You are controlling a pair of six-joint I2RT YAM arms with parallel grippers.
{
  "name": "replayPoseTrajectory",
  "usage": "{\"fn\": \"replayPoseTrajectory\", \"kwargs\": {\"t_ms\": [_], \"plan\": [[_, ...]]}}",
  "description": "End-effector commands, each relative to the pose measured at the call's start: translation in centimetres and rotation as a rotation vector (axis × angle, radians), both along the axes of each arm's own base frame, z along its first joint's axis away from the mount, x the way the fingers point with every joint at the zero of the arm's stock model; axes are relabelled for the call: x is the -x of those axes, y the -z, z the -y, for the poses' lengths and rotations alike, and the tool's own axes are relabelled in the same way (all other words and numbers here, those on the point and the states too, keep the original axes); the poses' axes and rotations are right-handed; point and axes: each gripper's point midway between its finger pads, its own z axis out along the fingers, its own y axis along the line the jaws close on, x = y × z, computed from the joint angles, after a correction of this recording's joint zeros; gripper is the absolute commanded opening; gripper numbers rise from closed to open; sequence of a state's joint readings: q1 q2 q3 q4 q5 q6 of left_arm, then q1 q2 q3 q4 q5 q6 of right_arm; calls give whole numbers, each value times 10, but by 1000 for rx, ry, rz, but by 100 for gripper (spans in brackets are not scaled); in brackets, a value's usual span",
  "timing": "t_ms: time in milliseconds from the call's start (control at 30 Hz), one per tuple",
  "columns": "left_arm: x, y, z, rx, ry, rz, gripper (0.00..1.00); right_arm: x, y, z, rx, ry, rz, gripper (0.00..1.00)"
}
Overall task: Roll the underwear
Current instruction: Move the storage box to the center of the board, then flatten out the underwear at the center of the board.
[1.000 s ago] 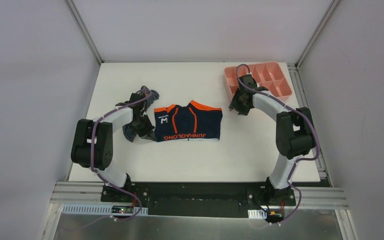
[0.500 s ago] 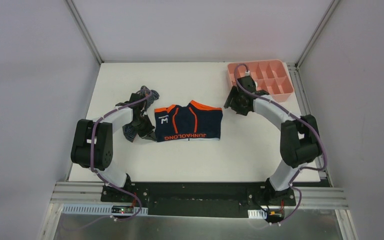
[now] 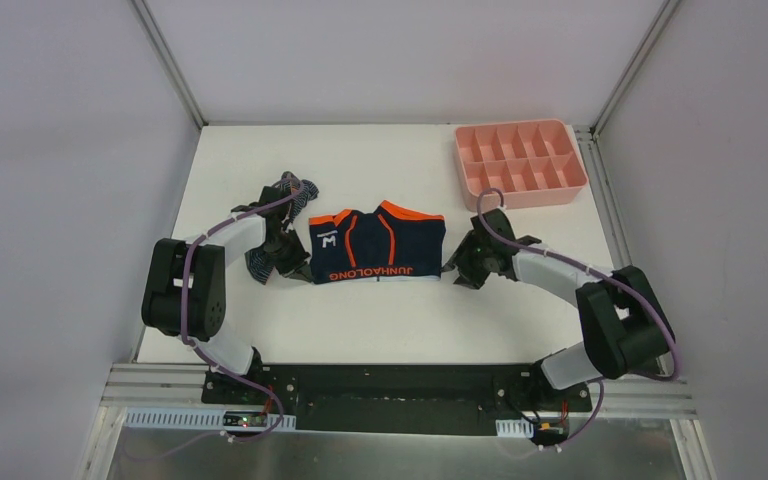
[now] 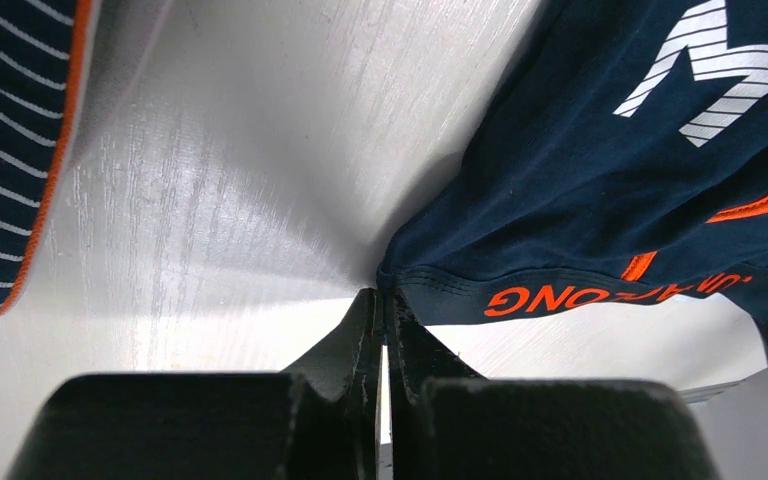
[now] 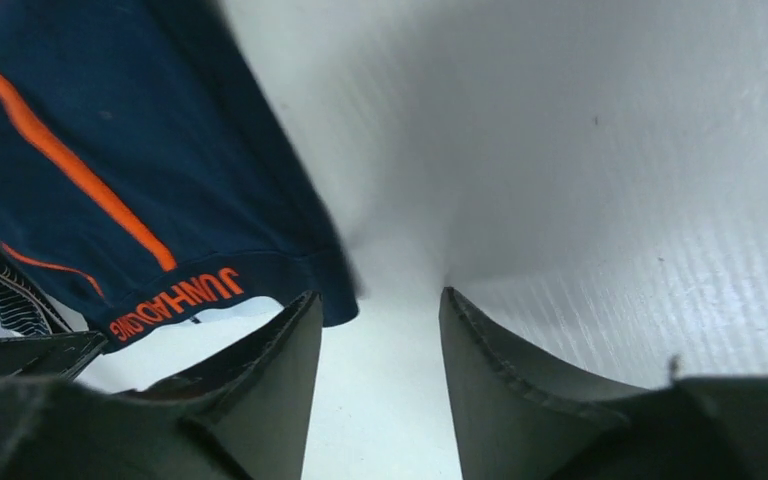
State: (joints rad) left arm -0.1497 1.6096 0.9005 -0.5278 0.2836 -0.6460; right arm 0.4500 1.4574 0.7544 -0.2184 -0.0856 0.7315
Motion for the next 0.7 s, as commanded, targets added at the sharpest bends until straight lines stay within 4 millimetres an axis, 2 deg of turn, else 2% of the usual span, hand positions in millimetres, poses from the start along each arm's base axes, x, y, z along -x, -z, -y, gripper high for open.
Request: {"fn": "replayPoseTrajectory", "kwargs": {"t_ms": [0,133,267,500,567,667], "plan": [[6,-5,2,13,-9,-12,0,-7,0,-24,-148,70,-13,47],[8,-4,3,18,-5,-19,0,-9,10,-26,-156,100,-37,46],[8,-4,2,14,-5,-16,0,-9,16,-27,-156,113,-60,37],[9,-3,3,17,-4,-22,0,-6,19,-24,-149,129,-70,35],[10,-3,3,17,-3,-24,0,-7,18,-26,-154,123,-70,27],[7,-6,4,25,3,-17,0,-11,12,-27,-149,113,-57,5]]}}
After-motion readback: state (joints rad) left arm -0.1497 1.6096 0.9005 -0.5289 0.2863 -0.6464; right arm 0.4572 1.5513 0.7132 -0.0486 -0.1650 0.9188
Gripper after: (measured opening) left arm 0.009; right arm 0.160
